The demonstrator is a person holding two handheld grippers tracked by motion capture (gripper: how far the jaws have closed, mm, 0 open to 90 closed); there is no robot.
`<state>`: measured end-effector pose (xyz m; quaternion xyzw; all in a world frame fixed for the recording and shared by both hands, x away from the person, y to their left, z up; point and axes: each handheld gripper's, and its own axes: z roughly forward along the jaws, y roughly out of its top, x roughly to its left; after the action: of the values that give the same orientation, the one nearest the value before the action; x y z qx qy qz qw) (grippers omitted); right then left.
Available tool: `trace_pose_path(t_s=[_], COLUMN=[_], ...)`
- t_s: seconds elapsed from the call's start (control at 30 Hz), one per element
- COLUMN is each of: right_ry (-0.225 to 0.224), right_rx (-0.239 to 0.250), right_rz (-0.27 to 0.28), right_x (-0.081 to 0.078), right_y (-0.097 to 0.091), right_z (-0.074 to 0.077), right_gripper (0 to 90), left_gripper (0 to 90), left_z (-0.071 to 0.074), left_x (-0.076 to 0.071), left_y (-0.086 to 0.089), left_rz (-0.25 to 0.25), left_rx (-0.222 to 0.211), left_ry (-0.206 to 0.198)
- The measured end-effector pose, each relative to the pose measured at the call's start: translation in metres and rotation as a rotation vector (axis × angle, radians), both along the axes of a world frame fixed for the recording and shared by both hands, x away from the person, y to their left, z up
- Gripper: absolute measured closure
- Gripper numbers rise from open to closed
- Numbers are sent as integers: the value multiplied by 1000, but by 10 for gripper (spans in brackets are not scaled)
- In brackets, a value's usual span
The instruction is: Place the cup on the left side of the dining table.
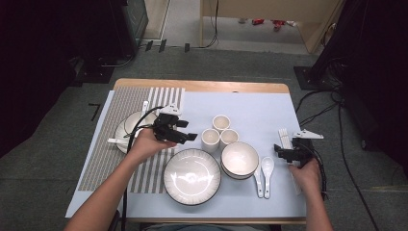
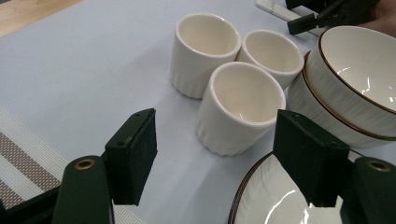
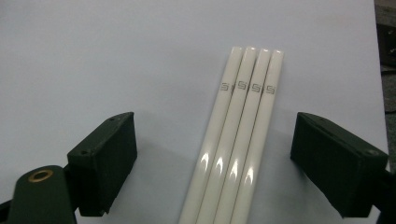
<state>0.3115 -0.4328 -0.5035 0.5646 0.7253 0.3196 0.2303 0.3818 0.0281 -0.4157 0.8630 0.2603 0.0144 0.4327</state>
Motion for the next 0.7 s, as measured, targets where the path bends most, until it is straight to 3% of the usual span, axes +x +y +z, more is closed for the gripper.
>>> trace_pose_path(t_s=[0.33, 0.5, 0.7], right_ry=[0, 0, 0], right_rx=[0, 0, 0], right_rz=[0, 0, 0], right_x=[0, 0, 0], right_y=[0, 0, 0], right_z=[0, 0, 0], right_gripper=[142, 142, 142], left_gripper=[282, 262, 263], left_z=[-1, -4, -4], left_x=[3, 3, 5], left_y=[-6, -10, -11], left_rz=[-15, -20, -19], left_rx=[-23, 2, 1], left_ry=[9, 13, 10])
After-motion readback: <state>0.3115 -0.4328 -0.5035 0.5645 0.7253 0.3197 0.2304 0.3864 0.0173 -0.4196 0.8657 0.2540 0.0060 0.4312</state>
